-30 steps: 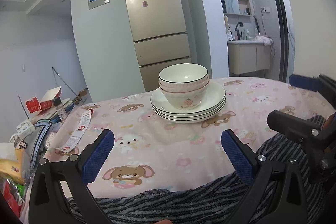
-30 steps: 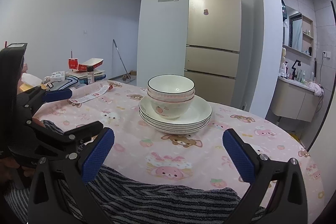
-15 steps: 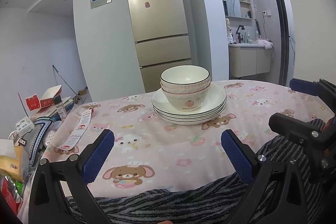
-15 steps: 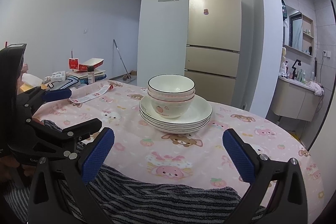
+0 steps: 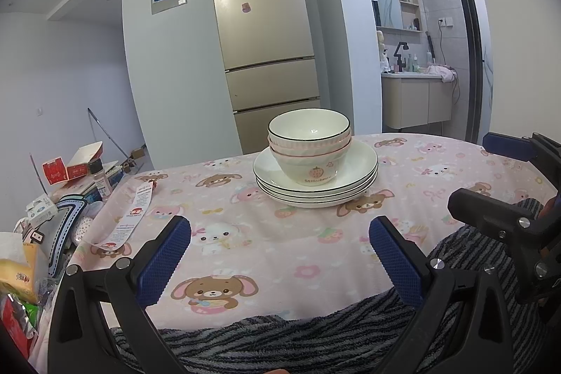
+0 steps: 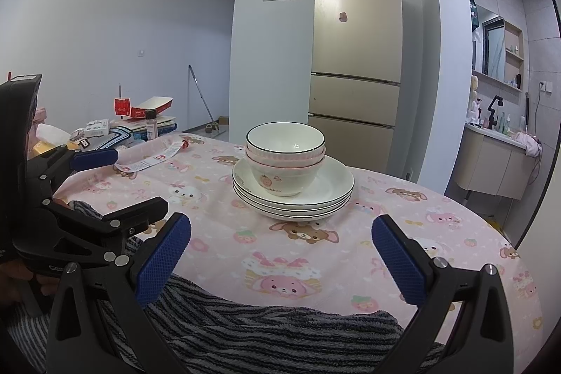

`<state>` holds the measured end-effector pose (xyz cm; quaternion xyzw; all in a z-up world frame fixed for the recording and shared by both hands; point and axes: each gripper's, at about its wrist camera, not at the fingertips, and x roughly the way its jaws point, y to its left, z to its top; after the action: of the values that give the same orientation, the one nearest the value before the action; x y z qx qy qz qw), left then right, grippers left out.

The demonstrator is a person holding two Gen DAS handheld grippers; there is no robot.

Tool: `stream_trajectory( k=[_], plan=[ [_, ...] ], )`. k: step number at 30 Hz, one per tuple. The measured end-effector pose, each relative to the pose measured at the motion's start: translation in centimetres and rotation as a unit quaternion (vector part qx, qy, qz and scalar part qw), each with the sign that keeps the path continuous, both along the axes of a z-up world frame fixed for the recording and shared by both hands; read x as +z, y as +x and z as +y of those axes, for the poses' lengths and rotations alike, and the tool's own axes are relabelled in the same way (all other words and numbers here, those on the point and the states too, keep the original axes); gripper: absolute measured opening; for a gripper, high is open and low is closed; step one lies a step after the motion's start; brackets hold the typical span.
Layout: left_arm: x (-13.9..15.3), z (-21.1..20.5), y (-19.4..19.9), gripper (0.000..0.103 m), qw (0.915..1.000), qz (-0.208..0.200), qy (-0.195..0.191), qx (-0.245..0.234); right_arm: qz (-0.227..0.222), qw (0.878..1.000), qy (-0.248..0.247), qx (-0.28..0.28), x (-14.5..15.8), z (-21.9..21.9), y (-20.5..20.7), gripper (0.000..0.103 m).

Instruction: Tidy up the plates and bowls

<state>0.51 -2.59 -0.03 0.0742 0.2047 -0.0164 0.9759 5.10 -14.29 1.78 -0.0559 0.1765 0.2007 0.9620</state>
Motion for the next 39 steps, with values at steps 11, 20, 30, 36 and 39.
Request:
stream_trajectory(
  k=[11,20,30,36,39],
  plan=[
    [0.02,-0.01,0.01,0.103,1.0000,-0.001,0.003,-0.001,-0.003,1.000,-0.002,0.000,0.06,0.10,-0.21,0.103],
    [0.04,-0.01,-0.02,0.103,1.0000,0.000,0.002,0.000,-0.002,1.000,-0.002,0.000,0.19,0.06,-0.22,0.103],
    [0.01,0.02,-0.01,0.103,1.0000,0.001,0.000,0.000,0.001,1.000,0.000,-0.002,0.18,-0.11,-0.02,0.103],
    [0.02,-0.02,-0.05,0.103,1.0000,0.000,0.001,0.000,0.000,1.000,-0.002,-0.001,0.13,-0.04,-0.01,0.103],
    [0.01,-0.04,-0.06,0.103,1.0000,0.002,0.000,0.000,0.000,1.000,-0.003,-0.001,0.16,0.02,-0.09,0.103]
  ],
)
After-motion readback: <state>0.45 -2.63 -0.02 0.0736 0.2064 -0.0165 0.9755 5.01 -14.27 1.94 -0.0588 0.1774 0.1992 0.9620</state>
